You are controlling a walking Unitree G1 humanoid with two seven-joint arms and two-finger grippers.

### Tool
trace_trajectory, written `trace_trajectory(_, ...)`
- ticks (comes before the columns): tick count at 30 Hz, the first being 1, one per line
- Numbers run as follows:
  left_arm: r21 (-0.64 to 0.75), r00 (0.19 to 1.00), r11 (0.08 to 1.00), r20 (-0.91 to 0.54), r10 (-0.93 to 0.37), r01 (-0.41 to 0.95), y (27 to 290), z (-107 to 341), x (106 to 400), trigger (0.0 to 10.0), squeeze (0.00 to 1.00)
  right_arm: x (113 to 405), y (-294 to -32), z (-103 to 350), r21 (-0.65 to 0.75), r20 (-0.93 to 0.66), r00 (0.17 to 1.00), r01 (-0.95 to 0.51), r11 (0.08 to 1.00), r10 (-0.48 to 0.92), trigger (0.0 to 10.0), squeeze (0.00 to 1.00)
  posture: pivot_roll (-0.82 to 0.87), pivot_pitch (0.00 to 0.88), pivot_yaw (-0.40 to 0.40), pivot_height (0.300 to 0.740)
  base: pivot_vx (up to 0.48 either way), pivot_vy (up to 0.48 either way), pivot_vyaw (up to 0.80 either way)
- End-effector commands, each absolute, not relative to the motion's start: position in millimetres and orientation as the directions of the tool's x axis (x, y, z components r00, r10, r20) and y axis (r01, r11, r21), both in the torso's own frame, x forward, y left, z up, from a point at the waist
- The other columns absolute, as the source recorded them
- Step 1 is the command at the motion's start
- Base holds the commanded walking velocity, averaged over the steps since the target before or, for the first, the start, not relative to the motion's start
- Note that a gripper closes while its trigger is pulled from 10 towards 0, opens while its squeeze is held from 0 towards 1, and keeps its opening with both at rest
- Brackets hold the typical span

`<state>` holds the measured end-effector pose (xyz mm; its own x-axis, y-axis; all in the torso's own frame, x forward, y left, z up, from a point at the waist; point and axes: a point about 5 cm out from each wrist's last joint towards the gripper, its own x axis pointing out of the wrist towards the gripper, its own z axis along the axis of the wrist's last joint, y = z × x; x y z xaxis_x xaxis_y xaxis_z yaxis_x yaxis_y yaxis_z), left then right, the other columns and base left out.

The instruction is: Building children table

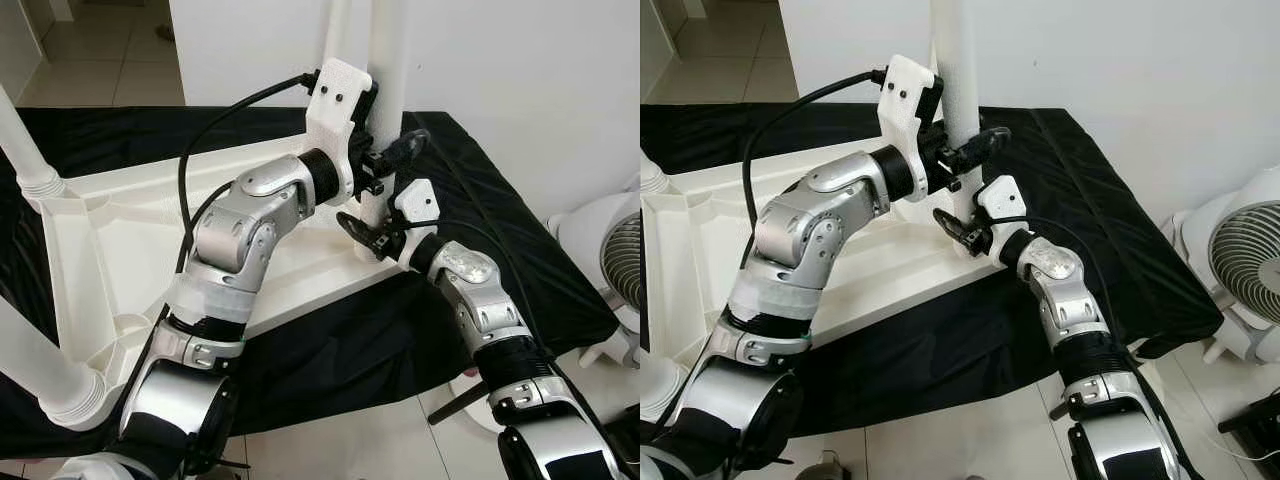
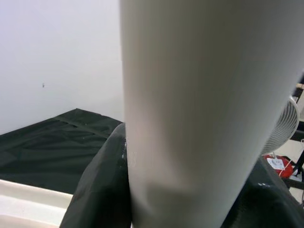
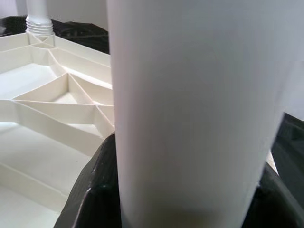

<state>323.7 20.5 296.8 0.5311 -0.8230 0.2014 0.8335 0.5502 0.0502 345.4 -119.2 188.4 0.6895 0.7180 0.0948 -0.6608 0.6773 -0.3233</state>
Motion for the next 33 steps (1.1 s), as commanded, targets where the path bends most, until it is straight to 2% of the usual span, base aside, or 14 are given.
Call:
trace_trajectory(1,0.055,0.488,0.504,0.182,-0.854,0.862,13.7,293.6,321.4,0.0,0.0,345.5,-125.5,189.1,-0.322,0.108,0.701,-0.646,0.692,0.705,10.0,0.0,0.09,0.0,-0.059,0.74,0.0,0.0,0.0)
trace_trajectory(9,0.071,0.507,0.527,0.196,-0.84,0.847,17.3,297.2,322.2,0.0,0.0,347.5,-126.8,188.0,-0.311,0.109,0.715,-0.635,0.707,0.69,10.0,0.0,0.09,0.0,-0.064,0.74,0.0,0.0,0.0)
trace_trajectory(10,0.076,0.511,0.532,0.193,-0.838,0.843,17.3,297.2,322.1,3.1,0.0,348.8,-127.9,188.2,-0.294,0.115,0.724,-0.63,0.719,0.68,10.0,0.79,0.09,0.0,-0.065,0.74,0.0,0.0,0.0)
trace_trajectory(11,0.079,0.514,0.535,0.191,-0.836,0.841,17.2,297.2,322.0,3.1,0.0,349.7,-128.8,188.4,-0.28,0.118,0.73,-0.626,0.728,0.673,10.0,0.79,0.09,0.0,-0.065,0.74,0.0,0.0,0.0)
trace_trajectory(12,0.079,0.526,0.546,0.184,-0.83,0.834,17.2,297.0,322.4,10.0,0.0,350.3,-129.5,189.0,-0.273,0.124,0.734,-0.621,0.734,0.667,10.0,1.0,0.09,0.0,-0.067,0.74,0.0,0.0,0.0)
trace_trajectory(14,0.079,0.536,0.556,0.188,-0.823,0.827,17.4,297.6,322.7,10.0,0.0,350.9,-130.2,190.0,-0.27,0.133,0.741,-0.613,0.743,0.659,10.0,1.0,0.09,0.0,-0.067,0.74,0.0,0.0,0.0)
trace_trajectory(18,0.056,0.613,0.636,0.212,-0.761,0.769,20.0,302.9,327.1,10.0,0.0,353.3,-128.8,194.3,-0.259,0.173,0.777,-0.557,0.789,0.606,10.0,1.0,0.1,0.0,-0.07,0.74,0.0,0.0,0.0)
trace_trajectory(22,0.055,0.633,0.657,0.217,-0.743,0.752,20.6,304.0,328.3,10.0,0.0,353.7,-127.4,194.6,-0.26,0.178,0.784,-0.545,0.797,0.594,10.0,1.0,0.1,0.0,-0.071,0.74,0.0,0.0,0.0)
trace_trajectory(23,0.055,0.67,0.695,0.222,-0.708,0.716,20.6,306.2,330.4,10.0,0.0,354.5,-123.0,192.5,-0.268,0.176,0.807,-0.512,0.816,0.564,10.0,1.0,0.1,0.0,-0.077,0.74,0.0,0.0,0.0)
trace_trajectory(24,0.059,0.708,0.737,0.235,-0.666,0.674,19.8,310.1,332.1,10.0,0.0,353.8,-114.2,189.1,-0.28,0.176,0.826,-0.48,0.832,0.536,10.0,0.0,0.1,0.0,-0.08,0.74,0.0,0.0,0.0)
trace_trajectory(26,0.063,0.755,0.788,0.251,-0.607,0.612,18.4,314.7,334.0,10.0,0.0,352.2,-102.2,184.2,-0.279,0.18,0.852,-0.435,0.856,0.491,10.0,0.0,0.11,0.0,-0.084,0.74,0.0,0.0,0.0)
trace_trajectory(29,0.065,0.773,0.808,0.253,-0.581,0.586,17.7,316.0,334.9,10.0,0.0,351.9,-97.7,182.0,-0.262,0.181,0.867,-0.413,0.872,0.465,10.0,0.0,0.11,0.0,-0.084,0.74,0.0,0.0,0.0)
trace_trajectory(32,0.068,0.824,0.857,0.248,-0.51,0.511,13.1,316.8,335.7,10.0,0.0,353.2,-88.1,176.8,-0.255,0.184,0.919,-0.298,0.92,0.348,10.0,0.0,0.12,0.0,-0.09,0.74,0.0,0.0,0.0)
trace_trajectory(33,0.068,0.824,0.857,0.248,-0.51,0.511,13.1,316.8,335.7,10.0,0.0,353.2,-88.1,176.8,-0.255,0.184,0.919,-0.298,0.92,0.348,10.0,0.0,0.12,0.0,-0.09,0.74,0.0,0.0,0.0)
